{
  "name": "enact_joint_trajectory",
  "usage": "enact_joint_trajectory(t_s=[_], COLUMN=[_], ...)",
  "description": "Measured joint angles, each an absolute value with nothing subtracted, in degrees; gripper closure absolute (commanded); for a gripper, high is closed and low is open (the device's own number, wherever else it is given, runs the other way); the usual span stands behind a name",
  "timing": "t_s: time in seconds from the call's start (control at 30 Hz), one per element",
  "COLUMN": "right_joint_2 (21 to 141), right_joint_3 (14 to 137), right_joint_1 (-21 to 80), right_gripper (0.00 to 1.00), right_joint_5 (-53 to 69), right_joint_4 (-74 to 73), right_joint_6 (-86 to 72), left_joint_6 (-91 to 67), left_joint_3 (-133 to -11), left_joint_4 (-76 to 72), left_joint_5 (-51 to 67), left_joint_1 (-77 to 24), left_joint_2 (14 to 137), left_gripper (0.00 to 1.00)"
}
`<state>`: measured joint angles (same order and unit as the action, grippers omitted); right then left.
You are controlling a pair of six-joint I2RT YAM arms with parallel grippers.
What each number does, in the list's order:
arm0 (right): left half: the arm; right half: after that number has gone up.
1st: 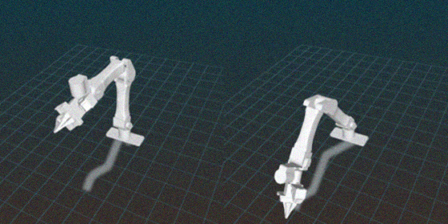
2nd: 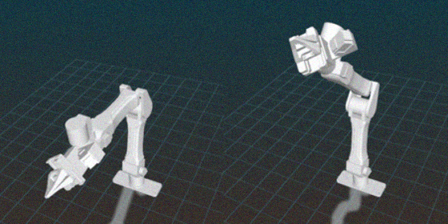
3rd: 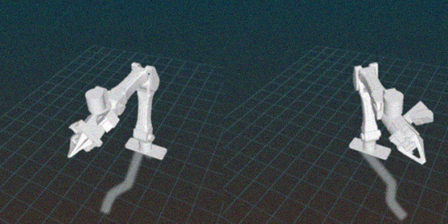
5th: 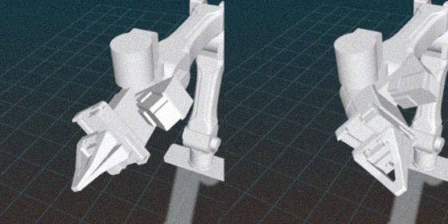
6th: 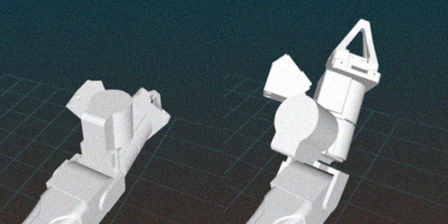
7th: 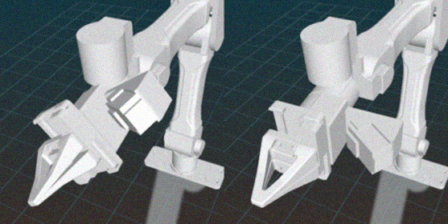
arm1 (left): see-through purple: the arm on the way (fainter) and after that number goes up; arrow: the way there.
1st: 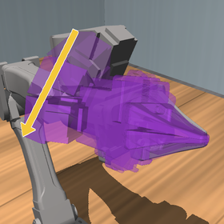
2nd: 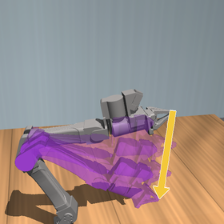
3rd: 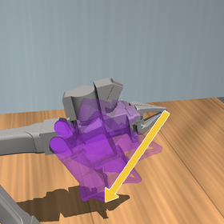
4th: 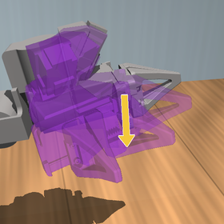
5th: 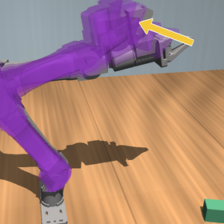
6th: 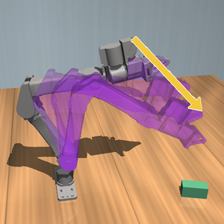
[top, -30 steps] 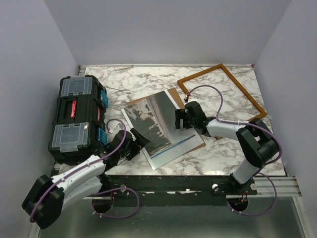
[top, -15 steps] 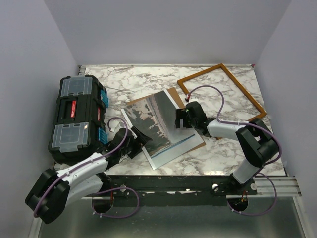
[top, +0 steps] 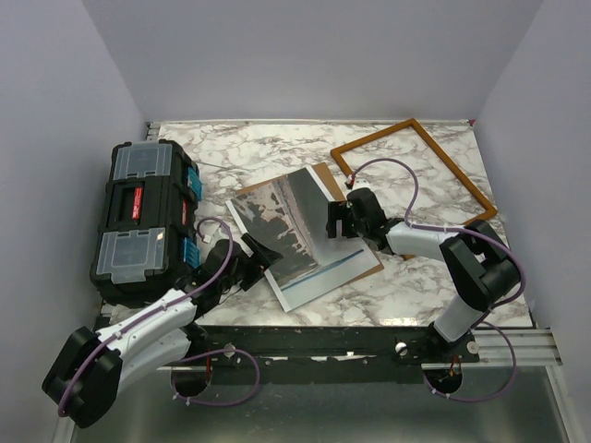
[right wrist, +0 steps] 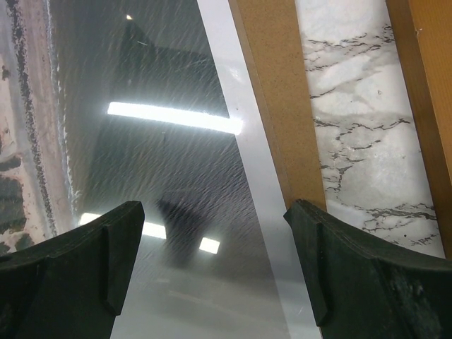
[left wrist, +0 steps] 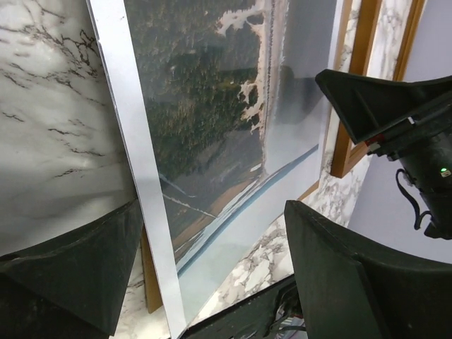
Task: Take the photo out of the frame
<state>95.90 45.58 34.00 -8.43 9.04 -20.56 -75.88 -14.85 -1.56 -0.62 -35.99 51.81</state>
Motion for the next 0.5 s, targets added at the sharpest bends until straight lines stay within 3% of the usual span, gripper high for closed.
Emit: enact_joint_trajectory(t_s=[0.27,0.5], right_joint_2=[96.12,96.4], right_joint_3=[45.78,45.91], right_joint_1=[33.78,33.5], right_gripper=[0.08,0.09], right_joint_5=[-7.99,-7.99], right_joint_4=[9.06,9.43], right_joint_6=[-20.58,-20.51], left_joint_6=[-74.96,-73.21], left_joint_3=[-14.61,-14.79], left_joint_4=[-2.37,-3.18], left_joint_5=[-0.64,-0.54], left_joint_1=[-35.9,-35.68], left_joint_2=[49.91,50.94], left_gripper=[0.24,0.52])
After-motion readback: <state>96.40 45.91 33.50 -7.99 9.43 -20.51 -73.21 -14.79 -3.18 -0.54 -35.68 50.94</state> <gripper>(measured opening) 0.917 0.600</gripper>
